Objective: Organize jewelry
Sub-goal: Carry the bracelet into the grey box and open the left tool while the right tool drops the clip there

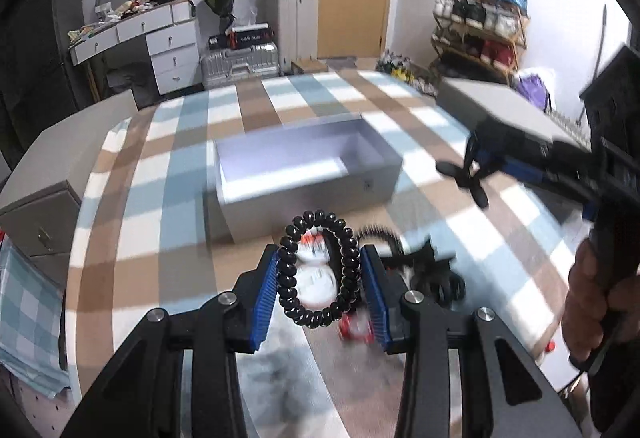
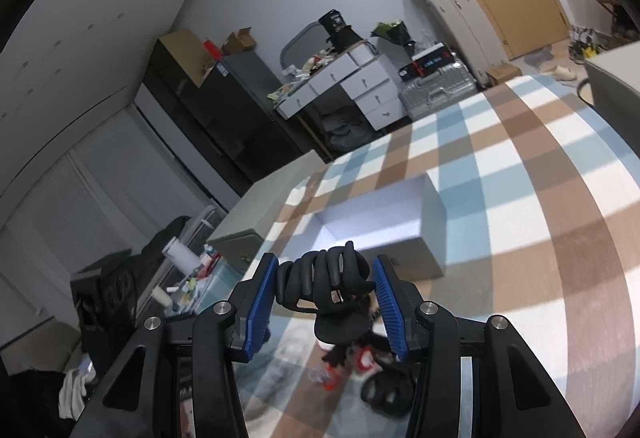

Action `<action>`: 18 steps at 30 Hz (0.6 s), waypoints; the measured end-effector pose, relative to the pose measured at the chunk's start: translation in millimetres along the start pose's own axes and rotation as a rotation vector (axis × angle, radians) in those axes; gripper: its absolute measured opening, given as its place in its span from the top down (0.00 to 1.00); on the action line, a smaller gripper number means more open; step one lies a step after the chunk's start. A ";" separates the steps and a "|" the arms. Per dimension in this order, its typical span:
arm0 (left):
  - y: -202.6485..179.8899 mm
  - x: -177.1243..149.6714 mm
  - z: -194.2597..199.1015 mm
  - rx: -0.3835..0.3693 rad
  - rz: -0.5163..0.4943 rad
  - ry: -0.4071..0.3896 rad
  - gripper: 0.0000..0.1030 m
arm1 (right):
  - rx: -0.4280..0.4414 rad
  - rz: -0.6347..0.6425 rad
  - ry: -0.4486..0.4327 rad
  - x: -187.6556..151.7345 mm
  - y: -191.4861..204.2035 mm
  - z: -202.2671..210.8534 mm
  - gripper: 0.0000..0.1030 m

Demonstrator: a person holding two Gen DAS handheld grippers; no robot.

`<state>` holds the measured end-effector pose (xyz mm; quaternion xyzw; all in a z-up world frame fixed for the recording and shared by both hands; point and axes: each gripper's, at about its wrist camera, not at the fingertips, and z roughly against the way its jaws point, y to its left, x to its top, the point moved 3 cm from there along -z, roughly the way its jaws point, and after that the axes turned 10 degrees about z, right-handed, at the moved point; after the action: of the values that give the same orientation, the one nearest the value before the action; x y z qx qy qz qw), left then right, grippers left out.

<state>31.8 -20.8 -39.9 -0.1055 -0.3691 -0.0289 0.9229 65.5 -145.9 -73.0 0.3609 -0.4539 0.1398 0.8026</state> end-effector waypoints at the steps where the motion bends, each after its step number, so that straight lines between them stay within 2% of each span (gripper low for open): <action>1: 3.2 9.1 -1.4 -0.003 0.005 -0.015 0.66 | 0.006 0.006 0.001 4.4 1.1 -3.0 0.54; 7: 20.0 37.4 -17.7 -0.027 0.027 -0.030 0.66 | 0.043 0.029 0.016 31.9 1.7 -30.4 0.54; 18: 28.6 65.7 -71.0 -0.138 0.047 0.098 0.66 | 0.096 0.009 0.071 60.2 -19.9 -87.3 0.54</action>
<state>131.2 -6.6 -49.8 -0.1760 -0.3178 -0.0377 0.9309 164.3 -104.4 -60.7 0.3921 -0.4193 0.1777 0.7993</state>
